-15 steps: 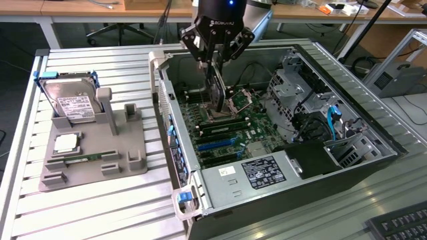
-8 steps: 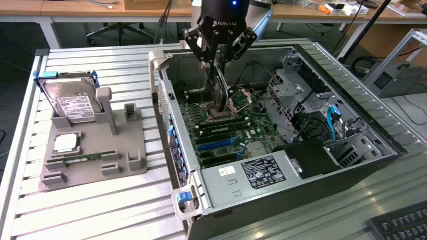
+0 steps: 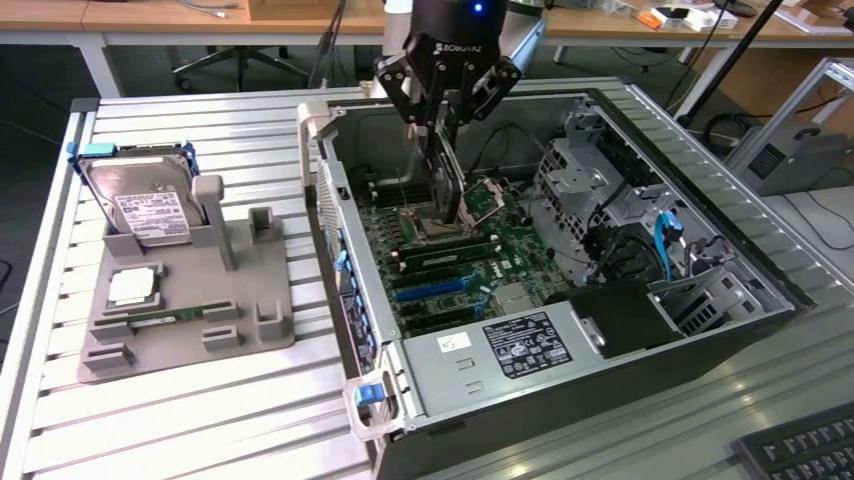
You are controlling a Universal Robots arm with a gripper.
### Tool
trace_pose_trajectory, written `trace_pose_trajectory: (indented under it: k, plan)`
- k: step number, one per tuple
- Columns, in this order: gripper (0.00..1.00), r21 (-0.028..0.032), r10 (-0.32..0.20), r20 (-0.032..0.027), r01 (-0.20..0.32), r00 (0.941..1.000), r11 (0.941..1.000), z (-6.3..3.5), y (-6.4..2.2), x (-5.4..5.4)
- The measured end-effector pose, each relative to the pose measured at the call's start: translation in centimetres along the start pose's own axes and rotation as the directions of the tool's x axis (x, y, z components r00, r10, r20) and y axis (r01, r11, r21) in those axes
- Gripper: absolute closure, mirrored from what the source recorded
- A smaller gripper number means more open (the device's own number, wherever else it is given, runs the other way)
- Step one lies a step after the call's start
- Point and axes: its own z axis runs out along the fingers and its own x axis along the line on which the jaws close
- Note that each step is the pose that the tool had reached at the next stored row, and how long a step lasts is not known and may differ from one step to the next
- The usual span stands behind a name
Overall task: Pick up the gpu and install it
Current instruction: 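Pick up the gpu and move the gpu toward the slot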
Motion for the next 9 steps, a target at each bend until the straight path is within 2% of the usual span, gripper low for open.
trace_pose_trajectory:
  k: [9]
  plan:
    - [0.73, 0.0016, 0.000, 0.0001, 0.000, 1.0000, 1.0000, 0.13, 0.05, -0.66]
